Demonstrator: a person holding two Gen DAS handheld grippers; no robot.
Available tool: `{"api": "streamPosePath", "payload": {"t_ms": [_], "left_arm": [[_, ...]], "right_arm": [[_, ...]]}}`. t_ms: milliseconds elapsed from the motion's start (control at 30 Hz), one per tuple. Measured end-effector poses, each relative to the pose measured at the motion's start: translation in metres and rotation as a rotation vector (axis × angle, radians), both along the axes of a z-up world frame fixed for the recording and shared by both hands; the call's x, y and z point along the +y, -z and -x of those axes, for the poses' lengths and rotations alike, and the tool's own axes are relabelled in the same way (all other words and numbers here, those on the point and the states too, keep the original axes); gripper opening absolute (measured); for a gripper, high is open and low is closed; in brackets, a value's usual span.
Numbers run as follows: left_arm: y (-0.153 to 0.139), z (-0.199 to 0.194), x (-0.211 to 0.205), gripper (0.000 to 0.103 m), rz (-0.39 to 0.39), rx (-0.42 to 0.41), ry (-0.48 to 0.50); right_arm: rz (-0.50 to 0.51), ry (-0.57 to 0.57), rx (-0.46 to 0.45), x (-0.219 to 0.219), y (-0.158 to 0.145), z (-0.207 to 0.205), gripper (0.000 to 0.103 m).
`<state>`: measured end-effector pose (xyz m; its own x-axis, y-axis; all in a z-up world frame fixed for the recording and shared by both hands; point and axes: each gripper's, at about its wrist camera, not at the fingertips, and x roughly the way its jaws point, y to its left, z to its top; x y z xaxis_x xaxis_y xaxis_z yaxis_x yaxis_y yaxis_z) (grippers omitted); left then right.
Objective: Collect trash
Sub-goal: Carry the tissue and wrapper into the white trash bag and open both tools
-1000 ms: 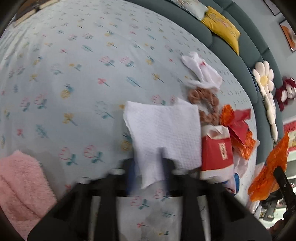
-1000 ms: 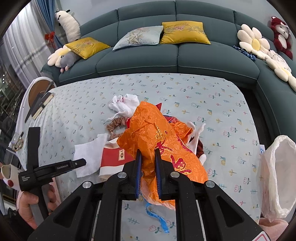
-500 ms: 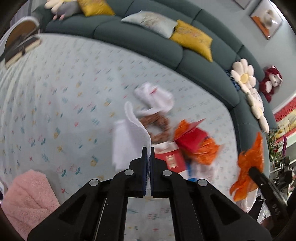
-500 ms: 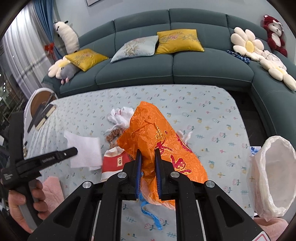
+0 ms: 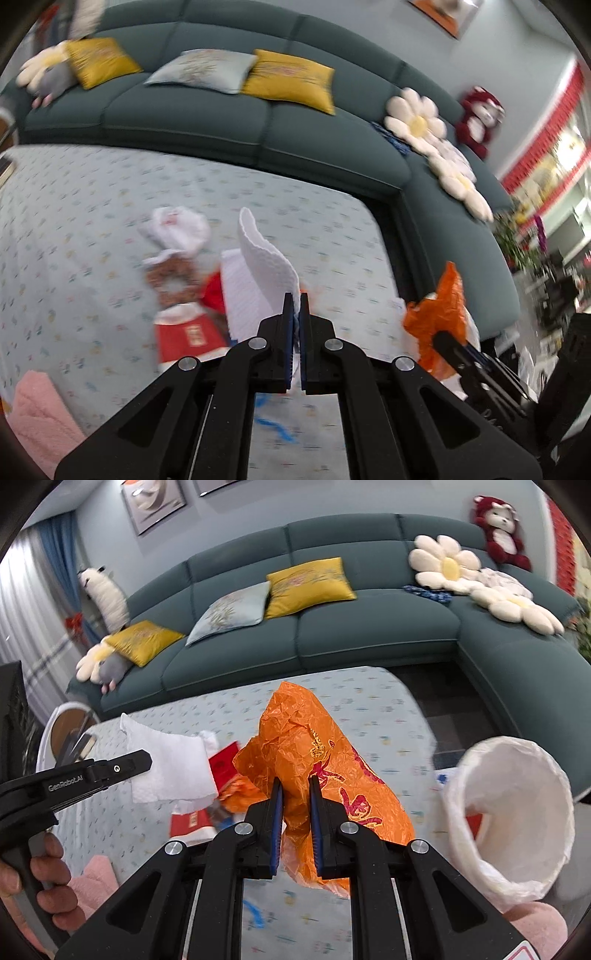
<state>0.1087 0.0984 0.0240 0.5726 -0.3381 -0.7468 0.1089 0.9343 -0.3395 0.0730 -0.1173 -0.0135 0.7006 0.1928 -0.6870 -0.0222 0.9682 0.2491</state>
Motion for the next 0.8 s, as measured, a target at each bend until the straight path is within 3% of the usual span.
{"api": "streamPosePath", "payload": {"t_ms": [467,800], "left_arm": [[-0.015,0.012,-0.165,0.002,-0.035,-0.03,0.3],[-0.007,0.025,-0.253,0.002,-0.054,-0.008,0.464]], "right_arm": [[-0.054,0.247,-0.002,-0.136,0.017,0.039,0.012],[-0.061,0.376,0.021,-0.197,0.037,0.063,0.012]]}}
